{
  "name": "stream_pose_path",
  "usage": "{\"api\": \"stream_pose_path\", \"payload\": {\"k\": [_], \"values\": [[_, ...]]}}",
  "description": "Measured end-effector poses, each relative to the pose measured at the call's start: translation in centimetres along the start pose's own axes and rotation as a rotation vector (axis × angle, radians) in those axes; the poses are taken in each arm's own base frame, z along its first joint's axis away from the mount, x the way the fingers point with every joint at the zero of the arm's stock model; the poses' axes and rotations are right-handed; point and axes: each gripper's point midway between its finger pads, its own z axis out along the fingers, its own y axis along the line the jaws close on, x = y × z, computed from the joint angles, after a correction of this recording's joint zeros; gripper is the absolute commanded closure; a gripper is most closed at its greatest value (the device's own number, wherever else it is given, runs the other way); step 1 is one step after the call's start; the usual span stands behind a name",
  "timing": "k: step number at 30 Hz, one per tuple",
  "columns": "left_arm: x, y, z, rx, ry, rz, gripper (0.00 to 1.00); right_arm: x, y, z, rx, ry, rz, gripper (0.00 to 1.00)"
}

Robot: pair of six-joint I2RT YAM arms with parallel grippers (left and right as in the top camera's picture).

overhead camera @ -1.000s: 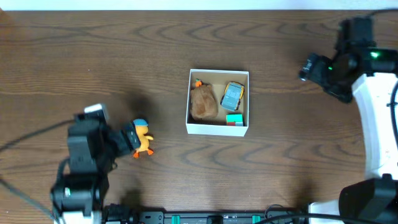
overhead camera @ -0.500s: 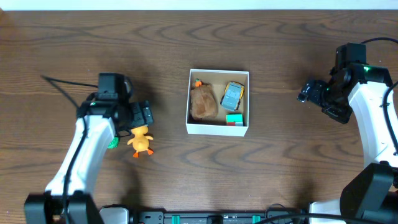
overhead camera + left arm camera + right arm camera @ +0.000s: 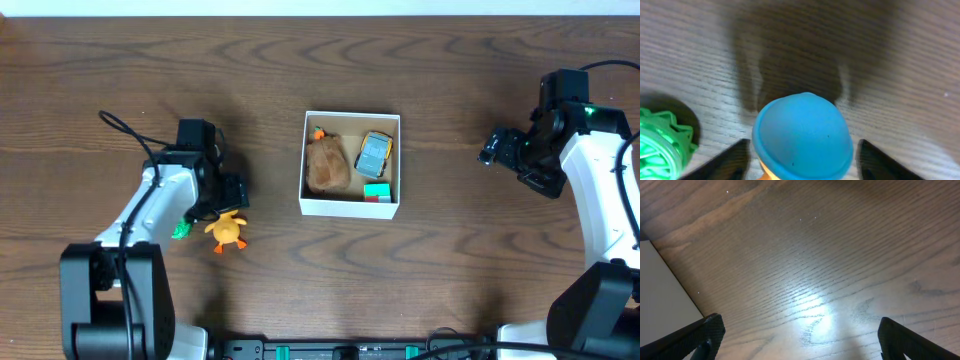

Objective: Pack container
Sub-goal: 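Move the left gripper down and grasp the orange duck toy, then carry the duck with the left gripper into the box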

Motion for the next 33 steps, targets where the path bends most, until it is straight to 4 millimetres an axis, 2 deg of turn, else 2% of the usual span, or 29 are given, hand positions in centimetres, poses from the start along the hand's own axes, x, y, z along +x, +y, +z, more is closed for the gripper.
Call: {"api": "stream_pose_path", "payload": {"k": [2, 9, 15, 18, 20, 23, 27, 29, 33], "values": [[0.1, 0.0, 0.1, 0.002, 0.004, 0.006, 0.53, 0.0, 0.0, 0.0, 0.000, 0.000, 0.000, 0.01], [0.1, -0.1, 0.1, 0.003, 0.005, -0.002, 0.94, 0.1, 0.0, 0.0, 0.001, 0.003, -0.004, 0.01], [0.3, 0.0, -0.1, 0.003, 0.014, 0.005, 0.94, 0.1, 0.0, 0.0, 0.001, 0.004, -0.004, 0.01], [0.1, -0.4, -1.4, 0.010, -0.007, 0.015, 0.94, 0.1, 0.0, 0.0, 0.001, 0.004, -0.004, 0.01], [-0.5, -1.2, -3.0, 0.027, -0.053, 0.043, 0.94, 0.1, 0.0, 0.0, 0.001, 0.003, -0.004, 0.01], [-2.0, -3.7, -6.8, 0.075, -0.178, 0.137, 0.94, 0.0, 0.0, 0.0, 0.000, 0.000, -0.004, 0.01], [-3.1, -9.6, -13.6, 0.174, -0.432, 0.404, 0.94, 0.0, 0.0, 0.0, 0.000, -0.002, -0.004, 0.01], [-2.7, -12.5, -16.2, 0.221, -0.539, 0.545, 0.94, -0.1, 0.0, 0.0, -0.001, -0.004, -0.004, 0.01], [-1.0, -17.6, -19.1, 0.291, -0.682, 0.797, 0.94, -0.1, 0.0, 0.0, -0.001, -0.004, -0.004, 0.01]]}}
